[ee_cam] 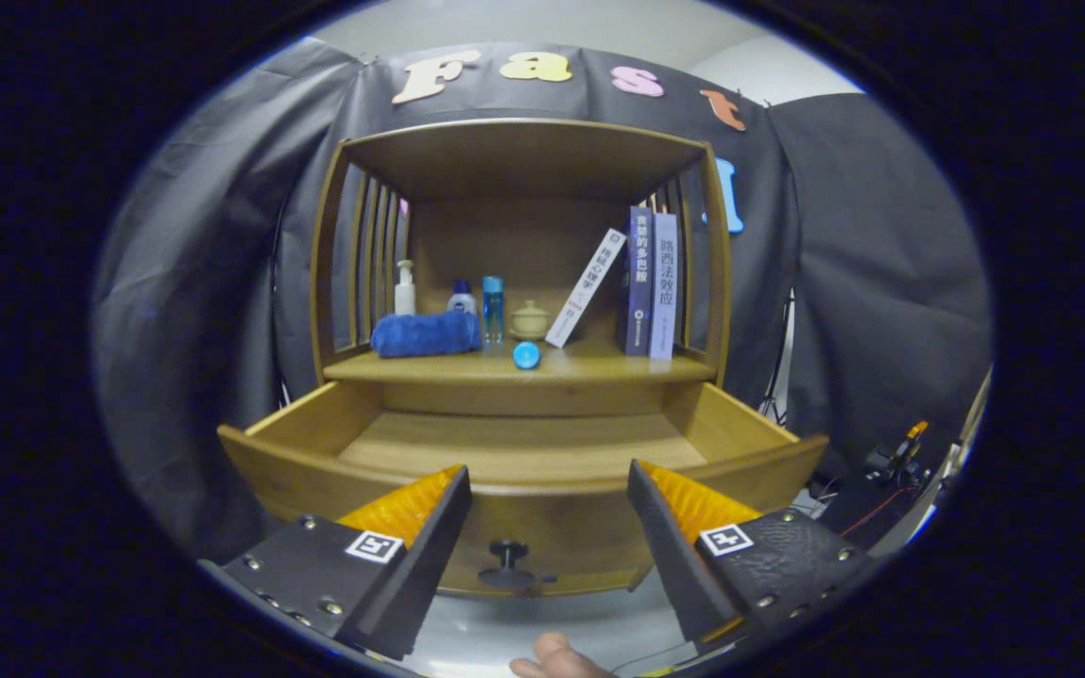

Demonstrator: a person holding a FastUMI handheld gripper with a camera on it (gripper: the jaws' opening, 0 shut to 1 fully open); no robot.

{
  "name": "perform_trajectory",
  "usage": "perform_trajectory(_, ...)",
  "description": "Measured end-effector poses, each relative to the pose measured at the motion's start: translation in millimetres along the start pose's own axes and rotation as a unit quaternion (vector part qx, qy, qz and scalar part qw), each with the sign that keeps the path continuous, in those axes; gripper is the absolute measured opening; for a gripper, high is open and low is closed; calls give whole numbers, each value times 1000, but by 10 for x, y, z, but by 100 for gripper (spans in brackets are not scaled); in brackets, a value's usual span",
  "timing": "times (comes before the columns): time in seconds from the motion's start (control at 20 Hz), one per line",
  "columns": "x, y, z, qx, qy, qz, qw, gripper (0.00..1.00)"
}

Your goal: Pull open the drawer, take out the items inside it, and place them on the countertop above the cabinet.

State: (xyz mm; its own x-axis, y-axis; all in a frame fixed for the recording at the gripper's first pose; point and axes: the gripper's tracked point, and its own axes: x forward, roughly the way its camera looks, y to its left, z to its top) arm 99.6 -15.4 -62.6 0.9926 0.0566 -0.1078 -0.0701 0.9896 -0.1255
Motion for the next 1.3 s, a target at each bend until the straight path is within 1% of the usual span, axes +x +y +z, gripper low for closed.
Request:
perform_trajectory(0.1,246,29,205,9,6,7,1000,99)
perform_trajectory(0.2,520,28,360,3,17,3,1000,99)
perform_trajectory(0.3,818,85,422,5,34,5,999,99)
perform_trajectory(0.4,1131,185,361,0,67,14,998,99)
perform_trajectory(0.5,1444,227,229,-26,103,14,994,99)
perform_trajectory(0.55,1609,225,181,-32,113,6,993,99)
perform_trajectory(0.6,1682,286,13,-29,163,13,986,99)
perform_trajectory(0.65,1673,353,-99,-18,184,19,983,98)
perform_trajectory(0.7,1646,361,-122,-19,197,18,980,97)
perform_trajectory(0.75,1689,301,-122,-16,198,7,980,96)
perform_trajectory(0.8,1686,317,-72,-8,191,8,982,93)
perform_trajectory(0.95,1665,346,24,15,201,1,979,93)
perform_trajectory(1.05,1711,421,149,20,200,4,980,93)
perform_trajectory(1.2,1964,441,284,15,191,-2,981,93)
perform_trajectory(1.3,2155,434,342,27,184,-11,982,93)
